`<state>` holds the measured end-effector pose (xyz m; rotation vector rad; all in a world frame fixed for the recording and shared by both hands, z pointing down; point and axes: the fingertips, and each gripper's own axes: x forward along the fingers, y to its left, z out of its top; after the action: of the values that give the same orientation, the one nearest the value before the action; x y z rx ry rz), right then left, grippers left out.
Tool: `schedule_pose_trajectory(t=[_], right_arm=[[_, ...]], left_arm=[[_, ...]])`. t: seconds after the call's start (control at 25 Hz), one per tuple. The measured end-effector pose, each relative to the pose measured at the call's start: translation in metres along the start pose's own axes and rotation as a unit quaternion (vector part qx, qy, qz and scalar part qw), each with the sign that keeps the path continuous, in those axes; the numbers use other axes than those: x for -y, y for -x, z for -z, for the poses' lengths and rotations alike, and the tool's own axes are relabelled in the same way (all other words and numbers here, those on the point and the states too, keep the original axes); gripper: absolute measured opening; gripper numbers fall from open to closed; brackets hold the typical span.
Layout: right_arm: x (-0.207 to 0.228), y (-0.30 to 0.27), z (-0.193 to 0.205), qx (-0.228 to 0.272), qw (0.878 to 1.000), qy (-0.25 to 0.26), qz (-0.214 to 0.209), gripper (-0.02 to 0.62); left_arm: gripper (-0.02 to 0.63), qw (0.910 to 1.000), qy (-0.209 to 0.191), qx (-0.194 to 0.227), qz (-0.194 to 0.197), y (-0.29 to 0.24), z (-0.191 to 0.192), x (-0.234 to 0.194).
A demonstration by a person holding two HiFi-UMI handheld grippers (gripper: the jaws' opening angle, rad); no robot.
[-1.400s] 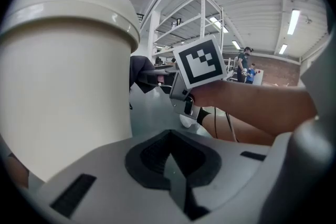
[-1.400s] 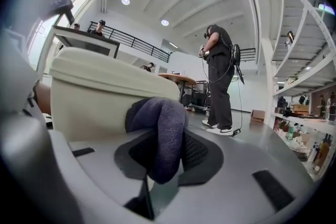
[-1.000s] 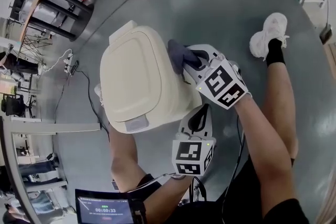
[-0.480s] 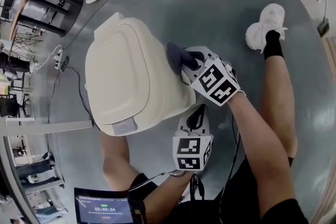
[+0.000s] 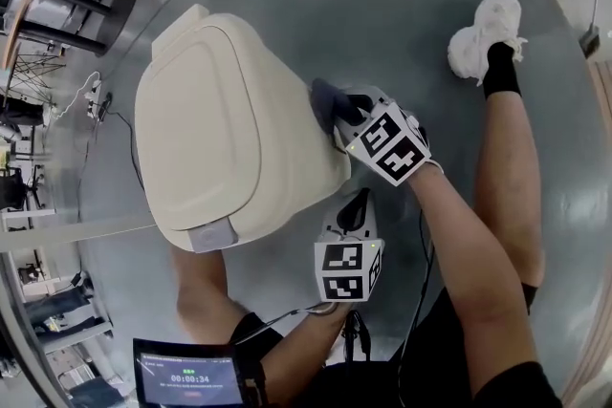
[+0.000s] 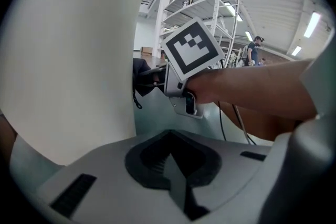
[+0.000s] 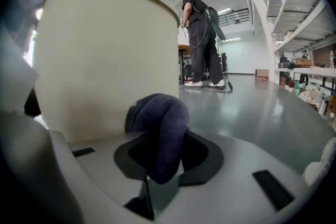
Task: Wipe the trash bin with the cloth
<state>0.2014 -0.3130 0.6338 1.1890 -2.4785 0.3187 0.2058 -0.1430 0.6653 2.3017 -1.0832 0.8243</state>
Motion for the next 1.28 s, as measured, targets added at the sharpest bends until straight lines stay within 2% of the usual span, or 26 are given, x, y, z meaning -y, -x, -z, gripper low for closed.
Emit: schedule_pose_trajectory(t=[0.16,0.32,0.64,0.84,1.04,1.28], right_arm=[[-0.002,-0.012,0.024,-0.036,0.999,0.009,0.016,0.089],[-0.004,-0.016,0.045,-0.067,0.998,-0.001,0.010,0.089],[-0.003,-0.010,0.050,-0.092,0.995,0.020,0.015,0.089],[-0.005,0.022,0.023,-0.090,0.994,0.054,0.038,0.089],[-0.027,0.087,-0.018,-0.053,0.995,0.020,0.086,0.089],[-0.068,0.157,-0.055,-0.032,0.988,-0.019,0.151,0.089]], left_arm=[[-0.003,1.0000,-0.004,-0.008,-0.001,-0.006,0.006,-0.006],[-0.003,0.9999,-0.009,-0.012,-0.002,-0.006,0.009,-0.005],[-0.003,0.9999,-0.012,-0.007,-0.002,0.000,0.005,-0.004],[-0.003,0.9994,-0.031,0.013,-0.010,0.027,-0.012,-0.004],[-0.003,0.9991,-0.002,0.041,-0.004,0.081,-0.028,0.000],[-0.003,0.9950,-0.001,0.095,-0.031,0.145,-0.051,-0.024]])
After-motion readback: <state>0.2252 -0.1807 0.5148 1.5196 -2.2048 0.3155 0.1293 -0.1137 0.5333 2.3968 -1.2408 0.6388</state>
